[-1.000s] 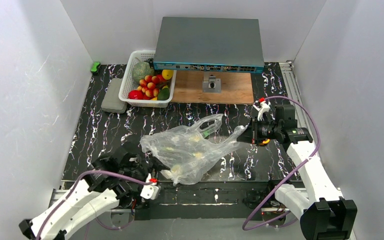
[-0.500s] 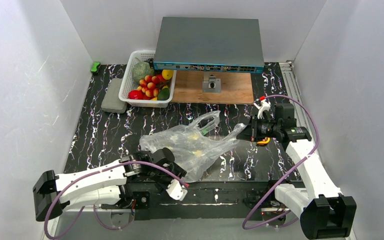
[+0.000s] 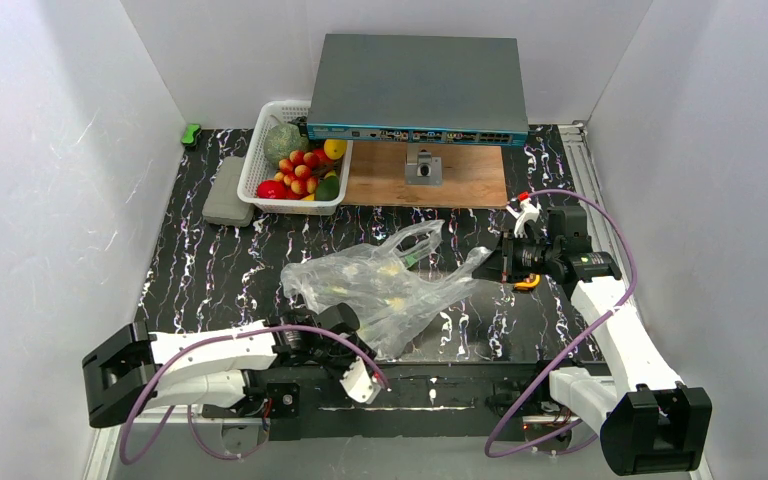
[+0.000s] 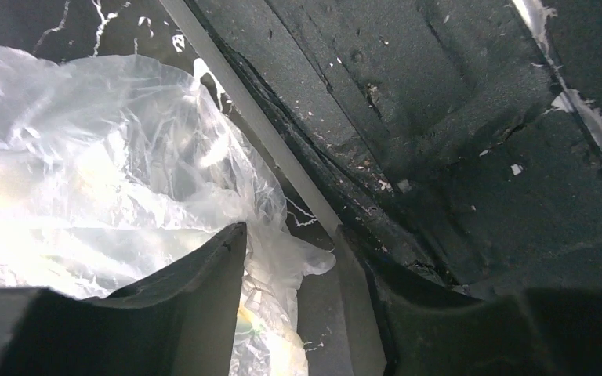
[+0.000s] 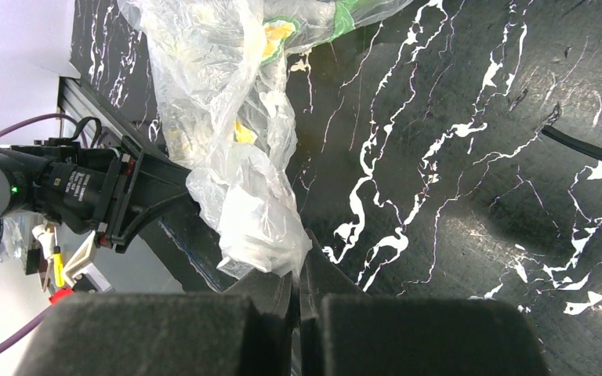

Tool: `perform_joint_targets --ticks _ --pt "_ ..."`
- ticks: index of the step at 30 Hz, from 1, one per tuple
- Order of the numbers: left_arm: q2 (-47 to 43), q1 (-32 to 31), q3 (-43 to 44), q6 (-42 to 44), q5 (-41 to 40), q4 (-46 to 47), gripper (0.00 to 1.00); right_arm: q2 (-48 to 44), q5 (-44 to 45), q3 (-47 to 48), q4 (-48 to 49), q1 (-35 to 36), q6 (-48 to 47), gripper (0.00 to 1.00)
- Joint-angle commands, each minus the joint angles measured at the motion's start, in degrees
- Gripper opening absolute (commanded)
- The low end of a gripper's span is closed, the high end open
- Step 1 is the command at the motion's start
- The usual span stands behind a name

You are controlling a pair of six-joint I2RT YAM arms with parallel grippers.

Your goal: Place the fake fruits into the plastic bag and tie a complex knot

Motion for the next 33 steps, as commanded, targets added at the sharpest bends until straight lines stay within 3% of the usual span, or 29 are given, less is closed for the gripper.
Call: perform_joint_targets --ticks 1,3,4,7,8,12,19,22,25,26,27,30,31,33 --pt "1.4 -0.3 -2.7 0.4 -1.0 2.2 0.44 -0.2 -0.1 -0.5 2.0 0.3 0.0 0.01" --pt "2.5 -0.2 -2.5 -1.0 -1.7 2.1 0.45 -0.2 0.0 -0.5 2.0 0.3 -0.2 0.01" --pt "3.2 -0.2 -2.1 -2.3 -2.0 1.8 0.38 -0.1 0.1 -0.5 2.1 0.3 -0.4 0.01" --pt "3.4 -0.2 1.1 -5.9 -0.9 -3.9 0.04 0.0 3.6 0.2 2.1 0.2 -0.9 0.01" --pt "2.4 -0.2 2.1 -7.2 0.2 -5.7 0.00 0.2 4.5 0.6 2.4 -0.3 -1.3 0.01" --pt "-6.5 -0.2 4.4 -8.9 7.7 -15.0 0.00 2.8 7.4 3.6 5.1 -4.3 -2.7 0.01" --pt "-20.1 -0.3 7.3 -1.8 20.6 -35.3 0.00 9.8 17.4 8.9 9.1 -8.9 -6.0 0.01" --pt "-21.9 -0.3 10.2 -6.0 22.1 -36.6 0.00 11.3 17.7 8.9 8.7 -9.0 -7.9 0.01" --pt "-19.6 -0.3 15.0 -16.1 21.6 -30.3 0.00 11.9 9.0 9.3 4.4 -9.0 -10.2 0.01" --pt "-18.0 -0.2 16.9 -19.2 21.4 -28.1 0.00 11.8 5.5 9.9 1.7 -9.0 -11.8 0.09" --pt "-15.9 -0.1 19.4 -22.0 21.2 -26.4 0.00 11.5 2.5 10.6 -0.9 -9.0 -12.9 0.25" --pt "-10.2 1.3 26.3 -28.8 22.6 -23.0 0.00 5.7 -1.5 11.8 -7.9 -9.0 -19.3 0.90" --pt "-8.7 2.3 28.3 -30.7 23.5 -22.1 0.00 3.3 -2.5 12.2 -9.7 -9.1 -21.8 0.97" --pt "-5.9 4.9 32.0 -32.5 26.1 -22.3 0.00 -2.4 -5.2 13.4 -12.6 -9.1 -26.1 0.98"
